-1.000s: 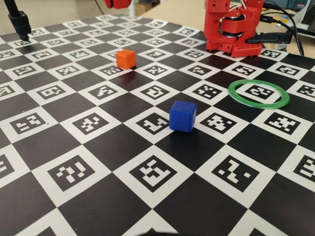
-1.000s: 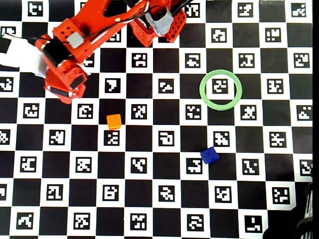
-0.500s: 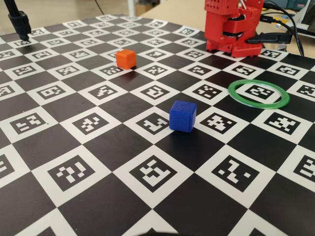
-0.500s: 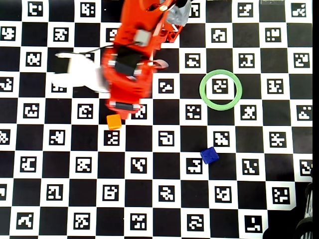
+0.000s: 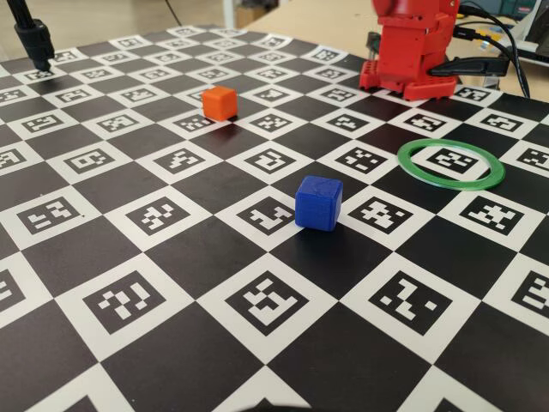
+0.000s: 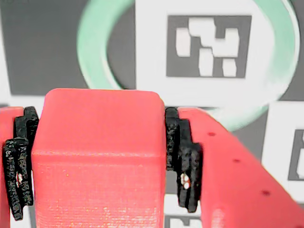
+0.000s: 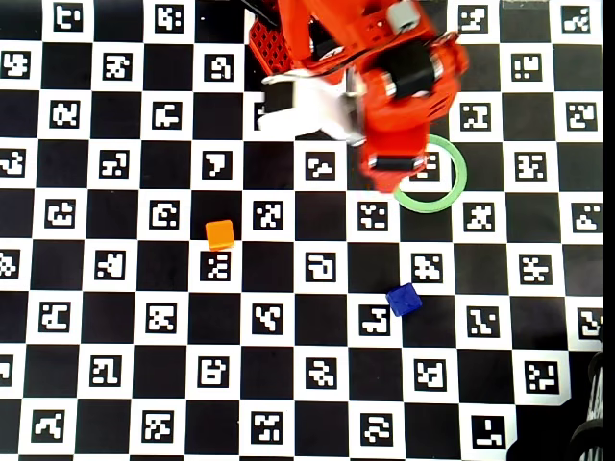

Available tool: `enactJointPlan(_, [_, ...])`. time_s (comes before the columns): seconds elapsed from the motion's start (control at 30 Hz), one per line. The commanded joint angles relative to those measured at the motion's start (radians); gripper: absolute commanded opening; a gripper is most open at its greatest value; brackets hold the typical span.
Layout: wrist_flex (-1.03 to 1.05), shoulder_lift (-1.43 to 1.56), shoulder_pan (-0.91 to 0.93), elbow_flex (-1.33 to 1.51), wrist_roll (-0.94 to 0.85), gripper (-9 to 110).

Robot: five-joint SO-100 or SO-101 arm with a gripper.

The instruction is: Grab the red cube then put it in the green circle then put the blue cube on top and finally the orange cube on top

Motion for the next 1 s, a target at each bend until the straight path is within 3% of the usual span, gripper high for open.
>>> enactJointPlan(0.0, [-0.091,0.005,-0.098,0.005,0.095,-3])
enactJointPlan(0.17, [-0.215,-0.055,-0.167,-0.015,0.204,-3])
enactJointPlan(0.37, [-0.160,-0.195,-0.250,-0.086,0.224,-3])
enactJointPlan(0.97, [-0.244,-0.249,-0.215,-0.012,0.222,-3])
